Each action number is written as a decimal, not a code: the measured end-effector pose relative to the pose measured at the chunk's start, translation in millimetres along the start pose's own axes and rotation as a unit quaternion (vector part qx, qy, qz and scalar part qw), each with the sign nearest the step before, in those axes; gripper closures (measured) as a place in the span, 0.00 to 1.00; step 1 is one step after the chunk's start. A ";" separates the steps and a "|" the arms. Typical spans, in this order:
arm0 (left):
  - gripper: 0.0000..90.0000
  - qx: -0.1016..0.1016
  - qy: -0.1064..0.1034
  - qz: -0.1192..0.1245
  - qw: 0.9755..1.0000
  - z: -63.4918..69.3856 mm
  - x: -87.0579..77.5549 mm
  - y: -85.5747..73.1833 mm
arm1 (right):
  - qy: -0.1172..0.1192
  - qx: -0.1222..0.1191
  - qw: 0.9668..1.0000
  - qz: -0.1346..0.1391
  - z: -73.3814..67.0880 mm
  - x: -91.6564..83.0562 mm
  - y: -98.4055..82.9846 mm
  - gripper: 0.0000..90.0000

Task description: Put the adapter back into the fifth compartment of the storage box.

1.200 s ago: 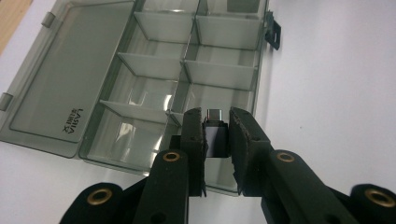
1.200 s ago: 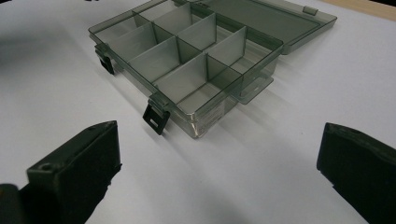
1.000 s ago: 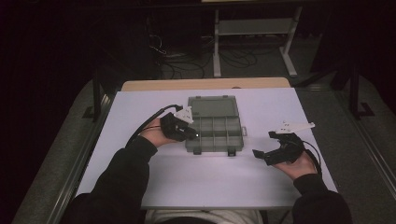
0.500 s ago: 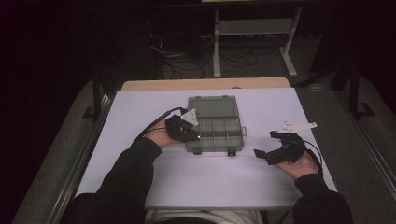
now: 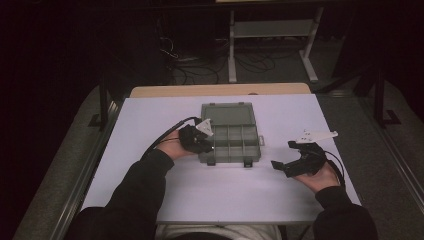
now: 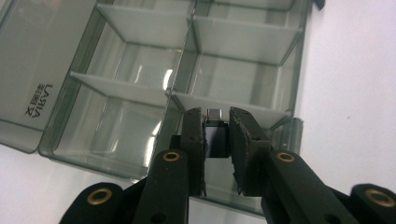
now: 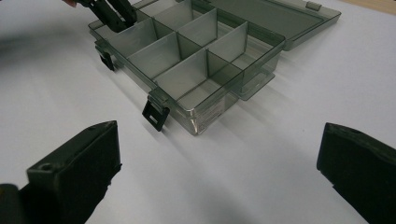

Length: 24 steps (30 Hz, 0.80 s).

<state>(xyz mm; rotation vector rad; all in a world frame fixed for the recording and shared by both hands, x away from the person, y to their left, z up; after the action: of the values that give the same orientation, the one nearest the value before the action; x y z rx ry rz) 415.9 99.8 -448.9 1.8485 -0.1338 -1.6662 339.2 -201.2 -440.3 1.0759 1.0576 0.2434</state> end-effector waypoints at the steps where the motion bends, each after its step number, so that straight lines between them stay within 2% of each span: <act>1: 0.85 -0.002 -0.001 -0.001 1.000 0.0 0.7 -1.5 | 0.000 0.000 1.000 0.001 0.2 -0.1 0.0 0.00; 7: 0.81 -0.008 0.001 -0.005 1.000 -1.3 2.5 -4.3 | 0.000 0.000 1.000 0.000 0.1 0.3 -0.1 0.00; 8: 0.76 -0.008 0.001 -0.005 1.000 -1.3 2.5 -4.3 | 0.000 0.000 1.000 0.000 0.1 0.3 -0.1 0.00; 18: 0.66 -0.022 0.003 0.010 1.000 -1.7 -6.2 -9.3 | 0.000 0.001 1.000 -0.001 -0.2 0.3 -0.4 0.00; 20: 0.63 -0.030 -0.001 0.024 0.999 -3.9 -12.2 -9.8 | 0.000 0.002 1.000 -0.001 0.0 0.1 -0.6 0.00; 24: 0.60 -0.037 -0.008 0.032 0.999 -5.4 -15.6 -10.9 | 0.000 0.002 1.000 0.000 -0.3 0.0 -0.3 0.00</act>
<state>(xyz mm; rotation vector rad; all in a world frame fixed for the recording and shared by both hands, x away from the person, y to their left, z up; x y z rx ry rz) 414.3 117.9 -441.2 1.7583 -0.1363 -1.6218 338.9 -201.2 -440.6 1.0787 1.0597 0.2412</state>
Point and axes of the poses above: each handheld gripper's, and its own axes: x roughly forward along the jaws, y roughly out of its top, z roughly to its right, the point moved 5 cm from there along x, roughly forward along the jaws, and after that the axes turned 13 degrees about -x, right-handed, at the moved point
